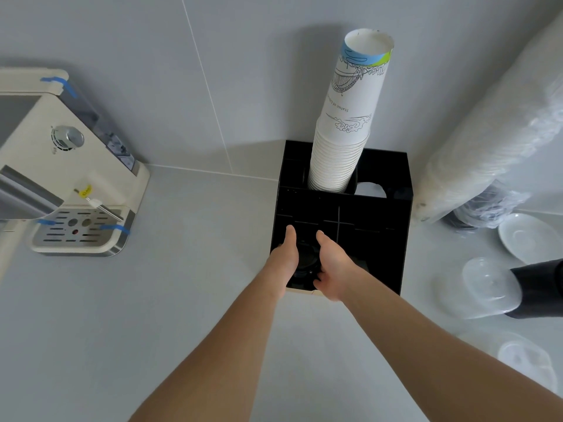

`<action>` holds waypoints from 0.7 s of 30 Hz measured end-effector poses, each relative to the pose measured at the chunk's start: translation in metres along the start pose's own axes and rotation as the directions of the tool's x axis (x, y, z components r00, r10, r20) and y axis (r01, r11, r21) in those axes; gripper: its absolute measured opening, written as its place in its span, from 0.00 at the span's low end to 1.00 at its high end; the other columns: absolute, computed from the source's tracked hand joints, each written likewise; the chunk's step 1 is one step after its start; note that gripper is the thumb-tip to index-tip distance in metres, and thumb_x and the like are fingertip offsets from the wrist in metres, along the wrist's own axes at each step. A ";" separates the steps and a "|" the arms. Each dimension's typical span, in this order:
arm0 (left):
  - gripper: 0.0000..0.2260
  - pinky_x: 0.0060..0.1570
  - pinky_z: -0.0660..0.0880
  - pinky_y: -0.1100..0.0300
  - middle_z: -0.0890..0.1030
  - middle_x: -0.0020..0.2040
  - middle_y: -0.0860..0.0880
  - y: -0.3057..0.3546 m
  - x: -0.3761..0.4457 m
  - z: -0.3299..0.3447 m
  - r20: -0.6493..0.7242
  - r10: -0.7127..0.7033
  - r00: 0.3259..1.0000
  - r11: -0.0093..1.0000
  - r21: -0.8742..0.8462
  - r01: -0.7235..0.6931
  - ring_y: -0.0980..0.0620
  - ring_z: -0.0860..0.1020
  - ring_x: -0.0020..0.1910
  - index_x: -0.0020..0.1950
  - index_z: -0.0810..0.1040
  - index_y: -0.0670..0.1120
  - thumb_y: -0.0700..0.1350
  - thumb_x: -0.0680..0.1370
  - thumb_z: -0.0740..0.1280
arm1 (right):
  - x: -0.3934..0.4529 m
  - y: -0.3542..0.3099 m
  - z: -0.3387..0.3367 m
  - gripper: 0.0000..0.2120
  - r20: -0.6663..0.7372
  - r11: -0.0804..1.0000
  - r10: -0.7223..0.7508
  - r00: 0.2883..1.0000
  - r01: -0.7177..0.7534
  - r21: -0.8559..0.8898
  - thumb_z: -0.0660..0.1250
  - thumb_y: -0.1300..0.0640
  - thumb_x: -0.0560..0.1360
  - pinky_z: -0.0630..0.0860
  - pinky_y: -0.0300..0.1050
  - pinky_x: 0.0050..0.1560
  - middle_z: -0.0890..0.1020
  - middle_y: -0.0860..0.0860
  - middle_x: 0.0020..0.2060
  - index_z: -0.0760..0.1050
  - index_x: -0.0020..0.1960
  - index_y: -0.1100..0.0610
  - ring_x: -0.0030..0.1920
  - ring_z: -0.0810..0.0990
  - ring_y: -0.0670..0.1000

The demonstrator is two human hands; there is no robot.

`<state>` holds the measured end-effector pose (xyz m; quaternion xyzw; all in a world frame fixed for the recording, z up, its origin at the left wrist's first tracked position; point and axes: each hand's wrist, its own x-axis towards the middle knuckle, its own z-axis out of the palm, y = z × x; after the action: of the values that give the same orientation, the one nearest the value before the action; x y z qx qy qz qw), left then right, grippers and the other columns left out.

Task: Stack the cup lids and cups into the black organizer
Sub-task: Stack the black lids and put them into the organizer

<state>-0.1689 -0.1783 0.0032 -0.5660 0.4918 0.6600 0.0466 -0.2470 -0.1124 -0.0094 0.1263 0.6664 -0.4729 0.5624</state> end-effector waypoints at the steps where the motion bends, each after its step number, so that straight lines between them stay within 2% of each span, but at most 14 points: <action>1: 0.35 0.64 0.63 0.55 0.70 0.74 0.45 0.000 -0.001 0.000 -0.011 -0.001 1.000 1.000 0.010 0.002 0.45 0.67 0.72 0.76 0.65 0.46 0.68 0.78 0.47 | 0.000 0.000 0.000 0.35 0.001 1.000 0.001 1.000 -0.001 -0.003 0.59 0.34 0.76 0.60 0.54 0.78 0.71 0.53 0.75 0.64 0.78 0.51 0.76 0.67 0.54; 5: 0.38 0.70 0.60 0.52 0.65 0.76 0.45 0.001 -0.003 0.000 -0.018 0.004 1.000 0.999 0.047 -0.003 0.46 0.64 0.74 0.77 0.61 0.47 0.71 0.76 0.46 | -0.004 -0.002 0.000 0.34 -0.006 1.000 -0.004 1.000 0.004 -0.010 0.60 0.35 0.77 0.62 0.54 0.77 0.72 0.53 0.75 0.65 0.77 0.51 0.75 0.68 0.54; 16: 0.38 0.70 0.60 0.51 0.66 0.76 0.44 0.001 -0.019 -0.005 -0.007 0.001 1.000 0.997 0.072 -0.001 0.44 0.64 0.74 0.77 0.63 0.47 0.71 0.76 0.46 | -0.019 -0.004 0.002 0.38 -0.010 1.000 -0.005 1.000 0.005 0.000 0.61 0.34 0.74 0.61 0.55 0.78 0.69 0.53 0.77 0.62 0.79 0.51 0.77 0.65 0.54; 18: 0.43 0.72 0.60 0.52 0.69 0.74 0.46 0.000 -0.023 -0.008 0.001 0.019 1.000 0.999 0.036 -0.019 0.46 0.66 0.73 0.75 0.66 0.47 0.74 0.71 0.47 | -0.021 -0.004 0.002 0.38 -0.012 1.000 0.001 1.000 -0.001 0.006 0.62 0.33 0.74 0.62 0.55 0.77 0.70 0.53 0.76 0.63 0.78 0.52 0.76 0.68 0.54; 21: 0.52 0.73 0.62 0.51 0.74 0.71 0.48 -0.006 -0.020 -0.012 -0.004 0.056 0.998 0.998 -0.012 -0.056 0.49 0.69 0.71 0.72 0.71 0.48 0.79 0.59 0.49 | -0.028 -0.006 0.001 0.35 0.000 1.000 0.007 1.000 -0.007 0.012 0.61 0.35 0.77 0.62 0.54 0.77 0.73 0.55 0.74 0.64 0.77 0.54 0.74 0.70 0.54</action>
<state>-0.1496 -0.1739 0.0170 -0.5533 0.5037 0.6630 0.0237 -0.2409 -0.1060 0.0178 0.1317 0.6631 -0.4749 0.5634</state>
